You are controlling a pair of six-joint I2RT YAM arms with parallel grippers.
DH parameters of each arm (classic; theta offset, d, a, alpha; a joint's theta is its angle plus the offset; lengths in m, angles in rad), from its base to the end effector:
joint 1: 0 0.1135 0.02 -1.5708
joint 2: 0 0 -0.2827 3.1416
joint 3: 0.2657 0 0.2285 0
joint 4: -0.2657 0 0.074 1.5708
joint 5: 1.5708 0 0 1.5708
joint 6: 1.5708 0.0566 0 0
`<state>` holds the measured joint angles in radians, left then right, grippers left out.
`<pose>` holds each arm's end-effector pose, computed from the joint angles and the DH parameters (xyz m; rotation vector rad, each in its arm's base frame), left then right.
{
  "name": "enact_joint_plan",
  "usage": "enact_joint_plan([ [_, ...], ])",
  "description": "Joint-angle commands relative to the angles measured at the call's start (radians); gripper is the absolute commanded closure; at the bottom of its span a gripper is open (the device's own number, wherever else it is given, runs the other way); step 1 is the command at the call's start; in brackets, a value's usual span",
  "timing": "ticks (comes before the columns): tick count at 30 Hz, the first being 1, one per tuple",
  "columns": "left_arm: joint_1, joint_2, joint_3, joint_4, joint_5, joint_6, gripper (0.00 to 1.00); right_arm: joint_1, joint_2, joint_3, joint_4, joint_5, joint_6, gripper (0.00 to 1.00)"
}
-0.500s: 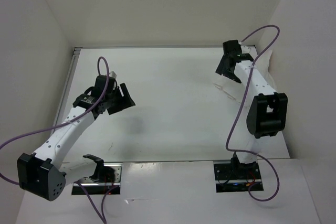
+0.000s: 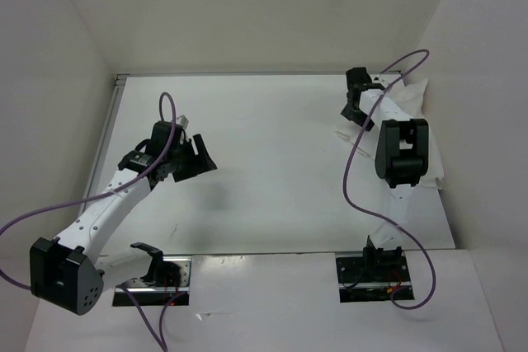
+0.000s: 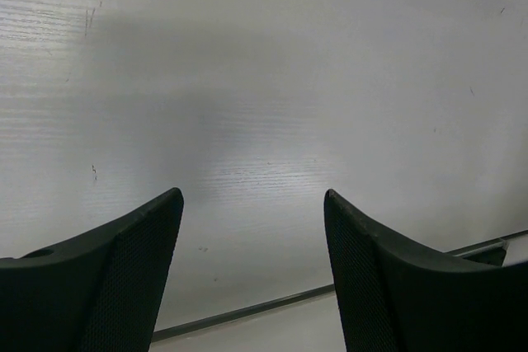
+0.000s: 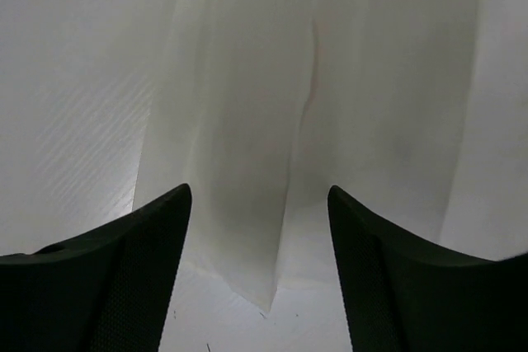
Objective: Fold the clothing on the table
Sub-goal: Move the skirt to the center of the board, then flatten the skirt out
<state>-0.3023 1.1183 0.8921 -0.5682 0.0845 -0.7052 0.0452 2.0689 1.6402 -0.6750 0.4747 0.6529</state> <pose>0.2049 -0.0689 0.2837 -0.4468 2.3989 -0.5720 0.4372 -0.0061 0.2137 0.8935 2.3641 -0.3683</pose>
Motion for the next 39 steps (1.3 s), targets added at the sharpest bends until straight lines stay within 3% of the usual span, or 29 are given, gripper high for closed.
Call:
enact_joint_plan([
  [1,0.006,0.017,-0.002,0.036,0.021,0.036,0.24,-0.002,0.036,0.052,0.040,0.034,0.034,0.29],
  [3,0.006,0.017,-0.002,0.036,0.021,0.036,0.24,0.007,0.045,0.052,0.040,0.035,0.034,0.51],
  [4,0.006,0.017,-0.002,0.036,0.021,0.036,0.24,0.007,0.054,0.052,0.029,0.035,0.034,0.67],
  [5,0.006,0.017,-0.002,0.036,0.021,0.036,0.24,0.007,0.054,0.052,0.029,0.024,0.034,1.00],
  [8,0.006,0.017,-0.002,0.036,0.031,0.036,0.24,0.045,-0.019,0.043,0.008,-0.037,-0.007,1.00],
  [16,0.015,0.017,0.007,0.027,0.021,0.046,0.24,0.401,-0.498,0.056,-0.020,-0.146,-0.196,1.00],
  [19,0.015,0.017,0.007,0.018,0.030,0.055,0.24,0.412,-0.651,0.002,-0.020,-0.252,-0.196,1.00],
  [24,0.015,0.017,-0.002,0.007,0.031,0.064,0.24,0.412,-0.838,-0.134,-0.076,-0.275,-0.174,1.00],
  [26,0.015,0.008,-0.002,0.007,0.031,0.064,0.24,0.386,-0.848,-0.198,-0.124,-0.317,-0.165,0.71],
  [28,0.015,-0.003,-0.013,0.007,0.031,0.064,0.24,0.386,-0.874,-0.270,-0.191,-0.283,-0.136,0.61],
  [29,0.015,-0.014,-0.025,0.007,0.031,0.064,0.24,0.386,-0.874,-0.295,-0.205,-0.253,-0.124,0.49],
  [34,0.015,-0.025,-0.025,0.007,0.040,0.064,0.24,0.366,-0.845,-0.321,-0.228,-0.130,-0.084,0.47],
  [37,0.015,-0.025,-0.025,0.007,0.040,0.064,0.24,0.366,-0.808,-0.307,-0.142,-0.282,-0.137,0.44],
  [39,0.015,-0.025,-0.016,-0.007,0.017,0.073,0.24,0.366,-0.767,-0.307,-0.069,-0.510,-0.211,0.42],
])
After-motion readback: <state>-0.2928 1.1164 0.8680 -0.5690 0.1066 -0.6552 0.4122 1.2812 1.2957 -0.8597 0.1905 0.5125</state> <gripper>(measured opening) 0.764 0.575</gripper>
